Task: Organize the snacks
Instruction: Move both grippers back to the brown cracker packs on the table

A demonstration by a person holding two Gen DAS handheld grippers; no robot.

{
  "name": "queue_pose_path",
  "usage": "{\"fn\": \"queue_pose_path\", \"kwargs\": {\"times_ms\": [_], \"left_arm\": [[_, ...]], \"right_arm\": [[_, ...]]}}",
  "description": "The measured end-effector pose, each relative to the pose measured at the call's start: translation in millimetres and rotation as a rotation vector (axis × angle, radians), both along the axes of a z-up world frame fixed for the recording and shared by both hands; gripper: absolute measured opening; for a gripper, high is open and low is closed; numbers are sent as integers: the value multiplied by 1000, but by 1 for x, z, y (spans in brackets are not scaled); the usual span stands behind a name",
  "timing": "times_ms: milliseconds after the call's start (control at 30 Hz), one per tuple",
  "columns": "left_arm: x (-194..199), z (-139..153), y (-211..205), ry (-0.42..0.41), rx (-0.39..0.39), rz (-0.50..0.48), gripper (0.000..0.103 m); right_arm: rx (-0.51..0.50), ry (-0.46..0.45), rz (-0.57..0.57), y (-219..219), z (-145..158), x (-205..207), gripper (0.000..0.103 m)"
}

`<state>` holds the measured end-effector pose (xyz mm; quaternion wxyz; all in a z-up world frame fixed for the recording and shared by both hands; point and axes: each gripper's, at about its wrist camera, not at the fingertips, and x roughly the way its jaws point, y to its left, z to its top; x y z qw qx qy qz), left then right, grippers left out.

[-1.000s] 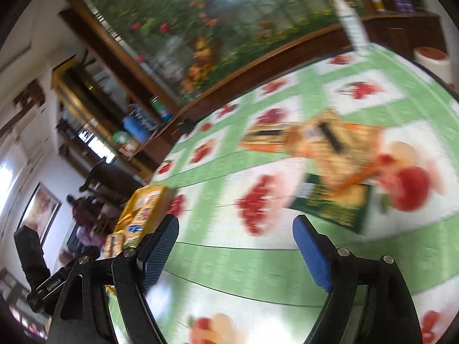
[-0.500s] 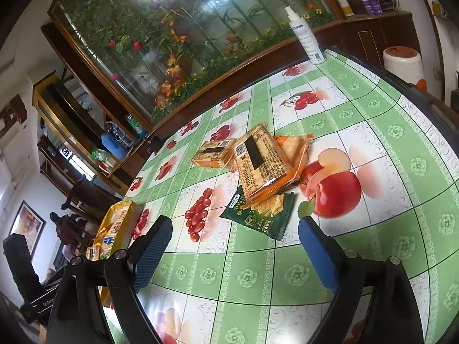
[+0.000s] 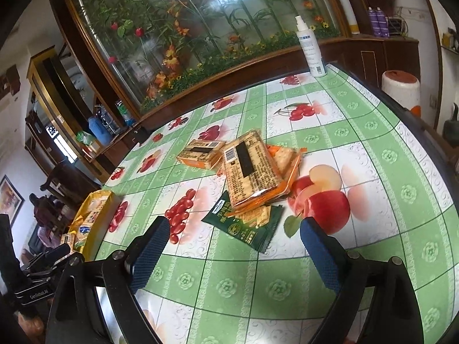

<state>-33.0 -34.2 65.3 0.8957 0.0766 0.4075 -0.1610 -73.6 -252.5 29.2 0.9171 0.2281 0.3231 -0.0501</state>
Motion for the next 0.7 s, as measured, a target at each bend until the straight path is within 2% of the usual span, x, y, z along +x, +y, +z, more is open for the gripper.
{"fn": "queue_pose_path", "kwargs": {"times_ms": [433,600,700], "left_arm": [[26,-8,-19,65,-34,0,88],[51,-1,-33,75,-54,20,89],[71,1,-49,58,-29,2,89]], "right_arm": [[-175,59,33,1,4,47,94],[-278,97,51,6,0,72,94],[-329,129,62,8,-5,87,94]]}}
